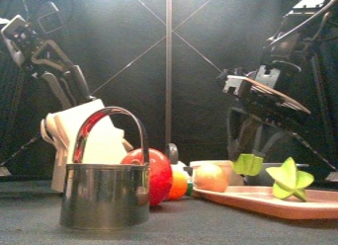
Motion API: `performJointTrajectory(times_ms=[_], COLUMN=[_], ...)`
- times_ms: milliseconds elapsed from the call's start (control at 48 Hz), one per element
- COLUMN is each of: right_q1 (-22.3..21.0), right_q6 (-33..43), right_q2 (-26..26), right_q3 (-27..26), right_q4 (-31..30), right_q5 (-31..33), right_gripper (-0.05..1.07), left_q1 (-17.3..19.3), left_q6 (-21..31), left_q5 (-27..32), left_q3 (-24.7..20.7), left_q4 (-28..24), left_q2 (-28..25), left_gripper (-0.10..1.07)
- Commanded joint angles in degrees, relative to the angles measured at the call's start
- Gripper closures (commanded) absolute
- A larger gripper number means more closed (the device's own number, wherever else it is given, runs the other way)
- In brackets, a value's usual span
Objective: Hand over starfruit bottom
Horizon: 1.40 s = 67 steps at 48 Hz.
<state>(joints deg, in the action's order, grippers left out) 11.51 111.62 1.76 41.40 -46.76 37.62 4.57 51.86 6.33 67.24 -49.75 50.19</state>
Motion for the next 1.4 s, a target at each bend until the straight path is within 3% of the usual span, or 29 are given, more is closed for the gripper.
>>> performJointTrajectory(times_ms=[0, 208, 417, 542, 729, 812, 1104, 1375], right_q1=[-0.62, -2.11, -5.19, -6.86, -8.44, -8.7, -9.4, -8.96], right_q6=[0.0, 0.0, 0.44, 0.53, 0.53, 0.44, 0.09, 0.09], right_q2=[3.16, 5.98, 6.33, 5.71, 5.1, 4.83, 1.58, 0.88], right_q3=[-1.58, -2.46, -4.13, -5.36, -7.91, -8.17, -9.49, -11.78], right_q4=[-2.72, -14.5, -31.03, -38.32, -45.44, -46.85, -51.59, -58.36], right_q5=[-0.97, -7.65, -14.68, -16.88, -17.75, -17.75, -17.49, -17.49], right_gripper=[0.31, 0.31, 0.31, 0.31, 0.31, 0.31, 0.31, 0.31], left_q1=[0.18, 0.18, 0.18, -0.09, -1.41, -1.41, -0.26, 2.2], left_q6=[0.09, 0.53, 0.0, -0.18, -3.08, -2.99, -1.67, -2.02], left_q5=[-0.44, -1.85, -12.83, -15.91, -16.79, -16.79, -16.79, -16.87], left_q3=[-0.7, -1.49, -3.25, -4.57, -7.12, -9.05, -13.89, -13.97], left_q4=[0.0, 0.53, 8.09, 11.16, 6.15, 6.24, 31.9, 38.58], left_q2=[-0.09, -0.09, -1.49, -3.6, -8.96, -10.9, -16.17, -19.16], left_gripper=[0.21, 0.21, 0.2, 0.18, 0.04, -0.03, -0.06, -0.06])
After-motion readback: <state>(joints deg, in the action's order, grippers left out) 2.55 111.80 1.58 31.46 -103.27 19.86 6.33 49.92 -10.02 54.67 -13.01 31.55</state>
